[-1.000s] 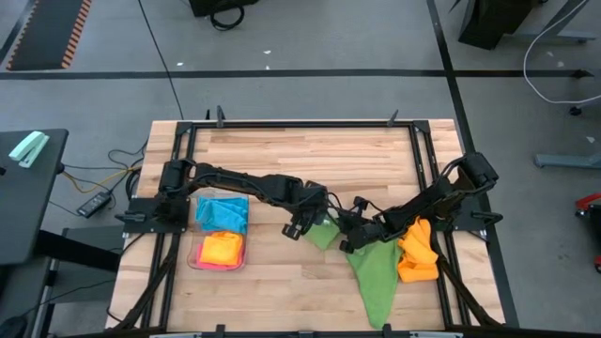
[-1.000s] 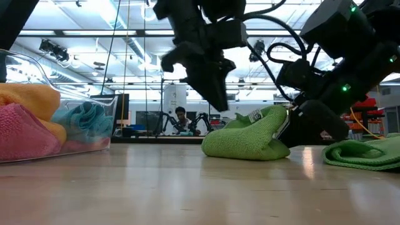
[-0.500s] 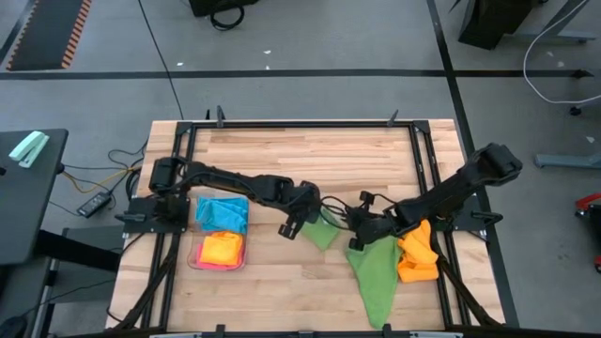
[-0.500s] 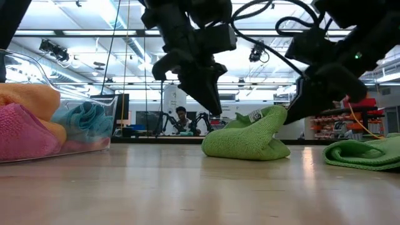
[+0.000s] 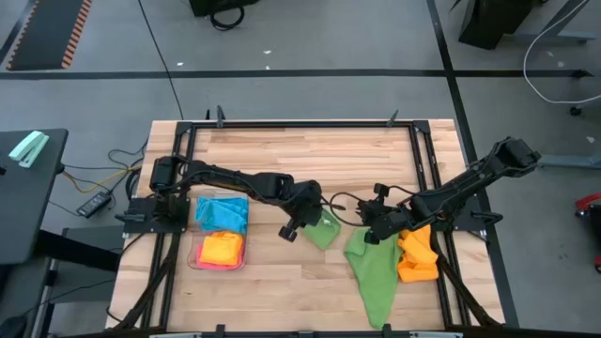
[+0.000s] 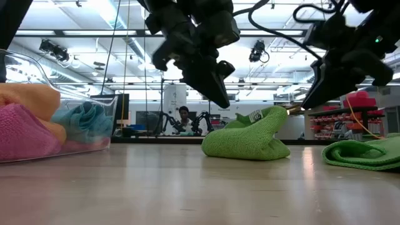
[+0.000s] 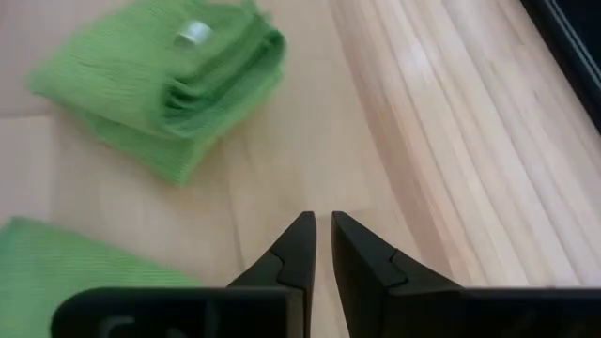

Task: Fold microfiber towels
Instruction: Fold the left green microfiber cloth

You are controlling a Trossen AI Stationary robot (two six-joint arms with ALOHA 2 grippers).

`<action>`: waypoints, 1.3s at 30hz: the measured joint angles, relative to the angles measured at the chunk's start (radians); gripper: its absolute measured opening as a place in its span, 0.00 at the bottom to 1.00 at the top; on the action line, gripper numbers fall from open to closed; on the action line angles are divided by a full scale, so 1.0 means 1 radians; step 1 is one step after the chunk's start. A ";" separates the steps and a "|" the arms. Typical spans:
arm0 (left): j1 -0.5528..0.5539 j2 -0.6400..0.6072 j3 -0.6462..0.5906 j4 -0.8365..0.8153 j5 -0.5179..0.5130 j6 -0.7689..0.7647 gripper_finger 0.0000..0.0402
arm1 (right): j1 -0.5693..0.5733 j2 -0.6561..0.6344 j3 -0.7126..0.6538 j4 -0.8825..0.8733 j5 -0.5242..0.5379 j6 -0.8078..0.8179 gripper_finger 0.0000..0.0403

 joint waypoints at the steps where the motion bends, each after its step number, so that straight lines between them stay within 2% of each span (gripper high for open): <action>1: -0.005 0.002 0.000 -0.004 0.027 -0.002 0.06 | 0.004 -0.006 -0.001 0.010 0.000 -0.016 0.11; 4: -0.020 0.001 0.000 0.021 0.077 -0.040 0.10 | 0.019 -0.028 -0.010 0.024 -0.001 -0.050 0.11; 9: -0.042 0.001 0.000 0.085 0.083 -0.131 0.14 | 0.048 -0.043 -0.043 0.190 -0.017 -0.135 0.11; 16: -0.044 0.076 0.002 0.164 -0.042 -0.152 0.13 | 0.061 -0.039 -0.070 0.398 -0.093 -0.209 0.11; 19: -0.031 0.121 -0.002 0.200 -0.123 -0.153 0.11 | 0.064 0.010 -0.071 0.477 -0.113 -0.203 0.11; 26: -0.016 0.164 -0.003 0.163 -0.130 -0.157 0.09 | 0.070 0.161 -0.071 0.619 -0.121 -0.203 0.11; 32: -0.029 0.169 0.001 0.164 -0.131 -0.157 0.10 | 0.056 0.287 -0.069 0.862 -0.134 -0.296 0.11; 36: -0.029 0.160 0.001 0.150 -0.129 -0.153 0.09 | 0.048 0.338 -0.069 0.888 -0.140 -0.333 0.11; 39: -0.031 0.132 0.000 0.129 -0.130 -0.149 0.07 | 0.046 0.318 -0.069 0.862 -0.141 -0.338 0.11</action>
